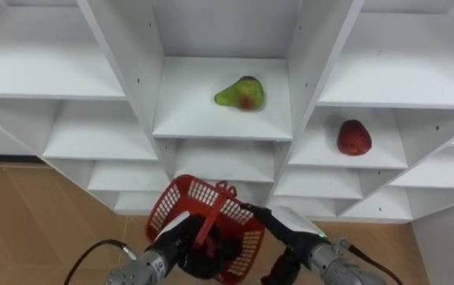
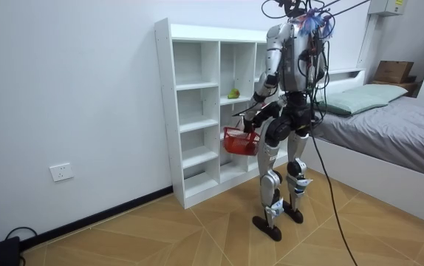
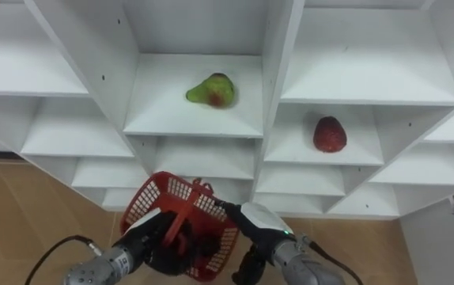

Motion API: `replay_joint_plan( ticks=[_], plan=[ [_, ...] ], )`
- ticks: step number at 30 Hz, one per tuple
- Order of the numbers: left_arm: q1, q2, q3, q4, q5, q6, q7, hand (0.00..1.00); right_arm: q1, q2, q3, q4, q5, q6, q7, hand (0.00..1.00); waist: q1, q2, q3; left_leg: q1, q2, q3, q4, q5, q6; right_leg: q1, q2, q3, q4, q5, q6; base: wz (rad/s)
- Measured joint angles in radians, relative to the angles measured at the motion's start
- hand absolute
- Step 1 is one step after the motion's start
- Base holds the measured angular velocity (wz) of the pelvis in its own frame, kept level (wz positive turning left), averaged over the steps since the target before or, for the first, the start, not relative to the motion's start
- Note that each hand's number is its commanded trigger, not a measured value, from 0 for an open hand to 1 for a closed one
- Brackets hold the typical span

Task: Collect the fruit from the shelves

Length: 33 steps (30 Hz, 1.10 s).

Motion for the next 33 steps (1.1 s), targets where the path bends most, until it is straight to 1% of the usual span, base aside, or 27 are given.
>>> replay_joint_plan(
  ticks=[2, 5, 7, 10, 13, 16, 18, 20, 25, 30, 33],
  plan=[
    [0.019, 0.006, 0.022, 0.010, 0.000, 0.001, 0.003, 1.00, 0.002, -0.011, -0.003, -0.031, 0.000, 0.000, 0.001, 0.00, 0.001, -0.006, -0.0005, 0.013, -0.001, 0.001, -0.003, 0.000, 0.000, 0.011, 0.000, 0.003, 0.000, 0.000, 0.001, 0.00],
    [0.043, 0.006, 0.051, 0.026, -0.001, 0.002, 0.012, 1.00, 0.014, -0.011, -0.024, -0.068, 0.008, 0.001, 0.003, 0.00, 0.002, -0.010, -0.0019, 0.029, -0.001, 0.001, -0.008, 0.000, 0.000, 0.025, 0.000, 0.004, -0.001, -0.002, 0.001, 0.00],
    [0.074, 0.004, 0.085, 0.027, -0.002, 0.003, 0.038, 1.00, 0.032, -0.012, -0.040, -0.112, 0.021, 0.008, 0.004, 0.00, 0.002, -0.015, -0.0061, 0.037, -0.001, 0.001, -0.013, 0.000, 0.000, 0.033, 0.001, 0.005, -0.003, -0.002, 0.001, 0.00],
    [0.103, 0.006, 0.120, 0.037, -0.002, 0.005, 0.065, 1.00, 0.074, -0.011, -0.063, -0.178, 0.027, 0.018, 0.003, 0.00, 0.001, -0.019, -0.0082, 0.058, -0.002, 0.000, -0.016, 0.000, 0.000, 0.060, 0.002, 0.004, -0.016, -0.002, 0.002, 0.03],
    [0.118, 0.006, 0.154, 0.066, 0.000, 0.007, 0.077, 1.00, 0.089, -0.014, -0.084, -0.212, 0.027, 0.022, 0.003, 0.00, 0.002, -0.021, -0.0092, 0.091, -0.004, 0.000, -0.035, 0.000, 0.000, 0.086, 0.002, 0.005, -0.021, -0.003, 0.004, 0.00],
    [0.132, 0.005, 0.180, 0.087, 0.001, 0.009, 0.076, 1.00, 0.098, -0.012, -0.123, -0.217, 0.026, 0.023, 0.003, 0.00, 0.001, -0.025, -0.0119, 0.113, -0.005, -0.002, -0.045, 0.000, 0.000, 0.109, 0.004, 0.006, -0.032, -0.002, 0.005, 0.00],
    [0.133, -0.001, 0.206, 0.118, 0.000, 0.009, 0.077, 1.00, 0.110, -0.011, -0.143, -0.250, 0.025, 0.024, 0.004, 0.00, 0.008, -0.028, -0.0105, 0.123, -0.005, -0.001, -0.051, 0.000, 0.000, 0.118, 0.004, 0.006, -0.033, -0.003, 0.006, -0.02],
    [0.143, -0.003, 0.229, 0.128, -0.001, 0.010, 0.079, 1.00, 0.113, -0.013, -0.155, -0.310, 0.029, 0.024, 0.004, 0.00, 0.005, -0.031, -0.0087, 0.126, -0.005, 0.002, -0.054, 0.000, 0.000, 0.117, 0.004, 0.009, -0.033, -0.003, 0.006, -0.04],
    [0.144, -0.010, 0.233, 0.149, -0.001, 0.010, 0.088, 1.00, 0.109, -0.013, -0.158, -0.422, 0.028, 0.024, 0.006, 0.00, 0.022, -0.039, -0.0073, 0.148, -0.006, 0.012, -0.069, 0.000, 0.000, 0.126, 0.004, 0.021, -0.033, -0.004, 0.008, -0.07],
    [0.145, -0.010, 0.235, 0.171, -0.001, 0.012, 0.092, 1.00, 0.109, -0.014, -0.169, -0.506, 0.025, 0.024, 0.006, 0.00, 0.024, -0.040, -0.0059, 0.158, -0.006, 0.012, -0.073, -0.001, 0.000, 0.135, 0.005, 0.022, -0.033, -0.005, 0.009, 0.00],
    [0.138, -0.015, 0.252, 0.212, -0.002, 0.017, 0.092, 1.00, 0.109, -0.018, -0.169, -0.557, 0.022, 0.024, 0.005, 0.00, 0.024, -0.040, -0.0058, 0.158, -0.006, 0.011, -0.074, -0.001, 0.000, 0.135, 0.005, 0.023, -0.032, -0.005, 0.009, 0.00]
  ],
)
